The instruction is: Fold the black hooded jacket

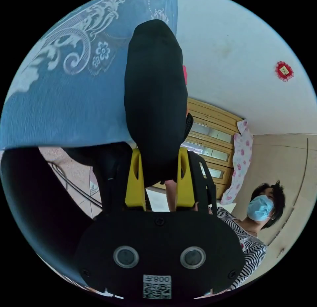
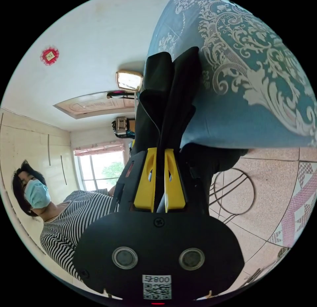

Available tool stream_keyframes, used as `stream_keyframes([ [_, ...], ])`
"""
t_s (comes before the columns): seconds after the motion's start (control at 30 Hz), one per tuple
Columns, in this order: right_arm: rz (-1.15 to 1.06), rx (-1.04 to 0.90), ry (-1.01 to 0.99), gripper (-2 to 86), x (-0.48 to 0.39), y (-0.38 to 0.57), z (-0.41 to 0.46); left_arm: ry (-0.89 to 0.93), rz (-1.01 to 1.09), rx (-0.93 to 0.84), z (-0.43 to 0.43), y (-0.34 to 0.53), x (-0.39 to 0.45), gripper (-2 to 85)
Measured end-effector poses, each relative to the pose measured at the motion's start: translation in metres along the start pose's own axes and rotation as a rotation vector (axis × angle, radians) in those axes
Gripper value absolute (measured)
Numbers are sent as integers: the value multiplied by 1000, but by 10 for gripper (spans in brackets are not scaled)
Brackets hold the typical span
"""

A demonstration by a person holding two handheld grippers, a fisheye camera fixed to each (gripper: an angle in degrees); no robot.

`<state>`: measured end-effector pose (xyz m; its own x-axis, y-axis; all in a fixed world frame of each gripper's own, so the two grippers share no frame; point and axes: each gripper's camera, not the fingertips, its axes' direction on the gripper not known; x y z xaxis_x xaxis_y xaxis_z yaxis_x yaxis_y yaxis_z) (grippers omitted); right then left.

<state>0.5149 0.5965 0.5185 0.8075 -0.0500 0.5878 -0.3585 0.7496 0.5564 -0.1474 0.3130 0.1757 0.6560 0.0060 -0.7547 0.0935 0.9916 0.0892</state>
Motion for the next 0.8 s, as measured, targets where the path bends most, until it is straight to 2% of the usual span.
stream_keyframes([
  [0.4,-51,40,10,23,25,71,-30,38,-12,1,44,56,-1,153],
  [0.8,-94,-11,0,20,70,3,-87,27,-58,-6,122,11,28,155],
])
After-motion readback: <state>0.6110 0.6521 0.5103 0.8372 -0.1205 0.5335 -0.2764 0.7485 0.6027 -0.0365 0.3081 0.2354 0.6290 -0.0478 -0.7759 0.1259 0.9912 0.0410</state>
